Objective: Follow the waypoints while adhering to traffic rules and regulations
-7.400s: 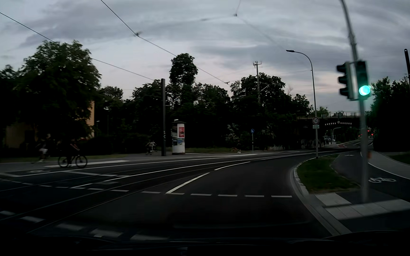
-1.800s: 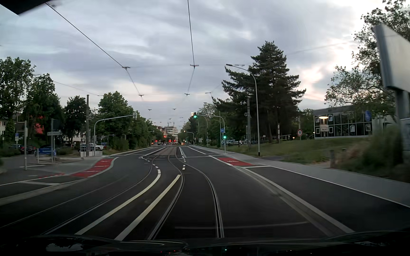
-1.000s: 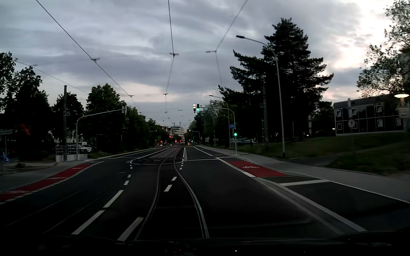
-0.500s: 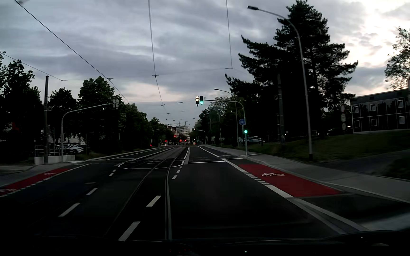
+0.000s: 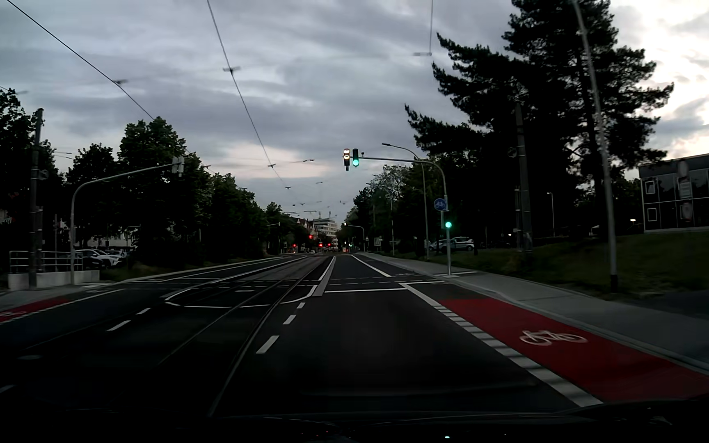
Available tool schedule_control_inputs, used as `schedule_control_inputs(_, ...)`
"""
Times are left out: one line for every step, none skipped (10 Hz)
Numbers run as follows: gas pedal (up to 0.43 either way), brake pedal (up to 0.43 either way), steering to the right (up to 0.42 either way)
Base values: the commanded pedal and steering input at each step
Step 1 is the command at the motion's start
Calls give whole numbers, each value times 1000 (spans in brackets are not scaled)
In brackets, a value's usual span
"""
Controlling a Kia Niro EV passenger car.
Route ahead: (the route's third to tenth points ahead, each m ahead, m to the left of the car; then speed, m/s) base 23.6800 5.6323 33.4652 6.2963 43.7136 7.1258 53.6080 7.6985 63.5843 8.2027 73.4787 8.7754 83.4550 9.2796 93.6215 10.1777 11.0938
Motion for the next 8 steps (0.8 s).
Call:
schedule_control_inputs(130, 0, -11)
schedule_control_inputs(130, 0, -11)
schedule_control_inputs(130, 0, -11)
schedule_control_inputs(138, 0, -11)
schedule_control_inputs(138, 0, -12)
schedule_control_inputs(138, 0, -12)
schedule_control_inputs(138, 0, -12)
schedule_control_inputs(138, 0, -12)
